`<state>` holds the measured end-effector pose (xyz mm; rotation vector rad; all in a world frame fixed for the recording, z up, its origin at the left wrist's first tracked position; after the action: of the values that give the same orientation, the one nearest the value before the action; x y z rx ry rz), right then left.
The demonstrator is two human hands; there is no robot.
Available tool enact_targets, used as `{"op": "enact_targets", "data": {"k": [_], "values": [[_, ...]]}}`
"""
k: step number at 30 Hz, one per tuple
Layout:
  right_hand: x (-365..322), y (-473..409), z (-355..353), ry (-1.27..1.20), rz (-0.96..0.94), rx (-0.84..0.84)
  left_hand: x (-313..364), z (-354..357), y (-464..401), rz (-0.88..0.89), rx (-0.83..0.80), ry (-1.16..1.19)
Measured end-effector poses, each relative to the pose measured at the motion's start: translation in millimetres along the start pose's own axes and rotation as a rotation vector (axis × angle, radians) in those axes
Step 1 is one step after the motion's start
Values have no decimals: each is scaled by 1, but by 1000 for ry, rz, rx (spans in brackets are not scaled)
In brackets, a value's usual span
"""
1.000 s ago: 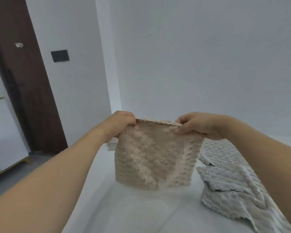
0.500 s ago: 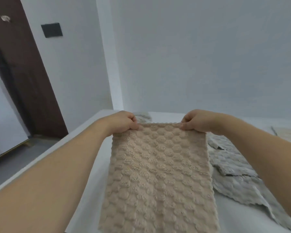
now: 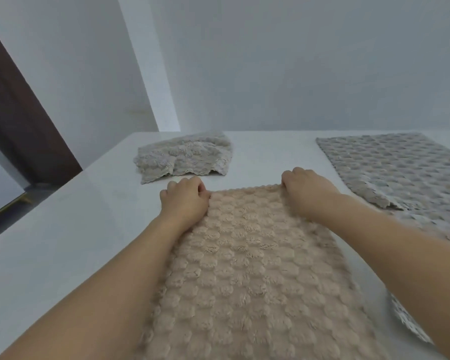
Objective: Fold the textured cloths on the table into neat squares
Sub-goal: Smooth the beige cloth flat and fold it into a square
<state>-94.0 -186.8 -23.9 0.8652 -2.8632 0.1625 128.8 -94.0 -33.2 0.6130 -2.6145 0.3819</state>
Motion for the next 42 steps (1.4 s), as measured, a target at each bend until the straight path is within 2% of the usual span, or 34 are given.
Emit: {"op": "enact_targets", "data": {"k": [5, 7, 9, 12, 14, 19, 22, 31, 37, 42], "values": [[0, -4, 0, 79, 7, 94, -2, 2, -3, -6, 80, -19], [-3, -3, -8, 84, 2, 116, 9, -7, 3, 65, 150, -98], [-10, -1, -15, -3, -11, 115, 31, -18, 10, 197, 212, -56], [-35, 7, -22, -188, -65, 96, 64, -13, 23, 320, 87, 88], [-51, 12, -17, -212, -99, 67, 77, 3, 32, 338, -8, 74], [-59, 22, 17, -206, -84, -85, 63, 35, 36, 217, -156, -17], [-57, 25, 24, -186, -75, -79, 54, 48, 39, 183, -229, -88], [-48, 25, 29, -169, -30, -109, 42, 52, 34, 158, -286, -131], [-7, 34, 40, -147, 64, -144, 1, 35, 31, 104, -280, -157], [-2, 35, 41, -129, 86, -168, -19, 26, 33, 62, -275, -167]]}}
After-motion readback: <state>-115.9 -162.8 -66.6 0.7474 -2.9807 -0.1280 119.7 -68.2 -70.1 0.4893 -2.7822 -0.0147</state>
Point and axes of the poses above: each hand's wrist, its own y-axis away from the middle knuckle, its own z-axis out of the palm, x = y × z, the point moved 9 cm from there along -y, towards the middle knuckle, and after that the axes turned 10 degrees about y, right-handed, at the moved point
